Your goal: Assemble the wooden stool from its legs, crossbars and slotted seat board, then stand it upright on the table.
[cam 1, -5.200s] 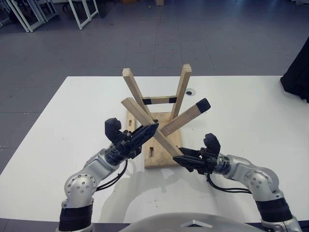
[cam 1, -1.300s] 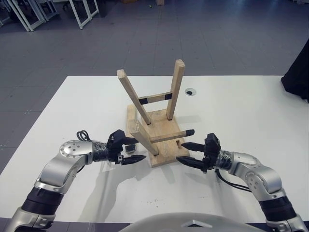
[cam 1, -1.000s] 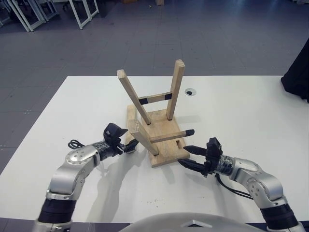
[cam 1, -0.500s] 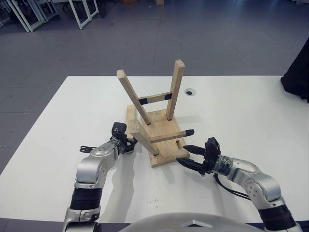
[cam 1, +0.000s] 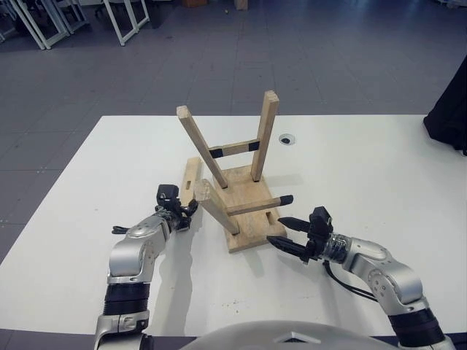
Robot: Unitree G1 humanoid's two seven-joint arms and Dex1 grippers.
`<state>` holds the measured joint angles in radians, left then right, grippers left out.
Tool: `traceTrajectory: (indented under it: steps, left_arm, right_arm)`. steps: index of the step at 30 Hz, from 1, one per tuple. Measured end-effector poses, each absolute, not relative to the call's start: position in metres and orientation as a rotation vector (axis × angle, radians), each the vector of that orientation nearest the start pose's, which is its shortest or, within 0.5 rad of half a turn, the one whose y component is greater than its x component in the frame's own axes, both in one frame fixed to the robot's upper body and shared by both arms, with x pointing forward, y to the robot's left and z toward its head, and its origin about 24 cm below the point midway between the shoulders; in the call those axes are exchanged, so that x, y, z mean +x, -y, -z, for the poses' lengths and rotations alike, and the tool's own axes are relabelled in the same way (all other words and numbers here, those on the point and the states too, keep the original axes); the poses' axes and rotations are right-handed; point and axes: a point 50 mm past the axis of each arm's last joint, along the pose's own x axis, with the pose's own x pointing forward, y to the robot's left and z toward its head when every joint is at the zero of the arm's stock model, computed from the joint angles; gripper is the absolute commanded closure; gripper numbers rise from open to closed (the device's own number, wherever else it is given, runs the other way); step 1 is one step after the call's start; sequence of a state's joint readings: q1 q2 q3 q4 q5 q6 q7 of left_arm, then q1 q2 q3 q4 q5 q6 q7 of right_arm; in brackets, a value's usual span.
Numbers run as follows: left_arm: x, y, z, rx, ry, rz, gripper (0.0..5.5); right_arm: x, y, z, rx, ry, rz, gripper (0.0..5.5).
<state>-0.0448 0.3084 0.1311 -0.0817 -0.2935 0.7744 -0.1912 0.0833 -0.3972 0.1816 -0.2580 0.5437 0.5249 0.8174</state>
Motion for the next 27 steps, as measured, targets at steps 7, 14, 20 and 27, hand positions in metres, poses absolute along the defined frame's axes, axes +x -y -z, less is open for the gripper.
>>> traceTrajectory:
  steps: [7,14,20,27]
  left_arm:
    - [0.241,-0.231,-0.023,-0.221,-0.481,-0.046,3.45]
    - [0.237,-0.262,-0.064,-0.172,0.009,-0.18,3.45]
    - [0.244,-0.239,-0.156,-0.008,0.386,0.3,3.45]
    - [0.238,-0.199,-0.138,0.071,0.148,0.876,3.45]
  right_arm:
    - [0.201,0.132,-0.042,0.285,-0.391,-1.077,1.5]
    - [0.203,0.134,-0.041,0.289,-0.382,-1.059,1.5]
    - [0.209,0.137,-0.039,0.281,-0.383,-1.045,1.5]
    - [0.219,0.136,-0.043,0.273,-0.36,-1.054,1.5]
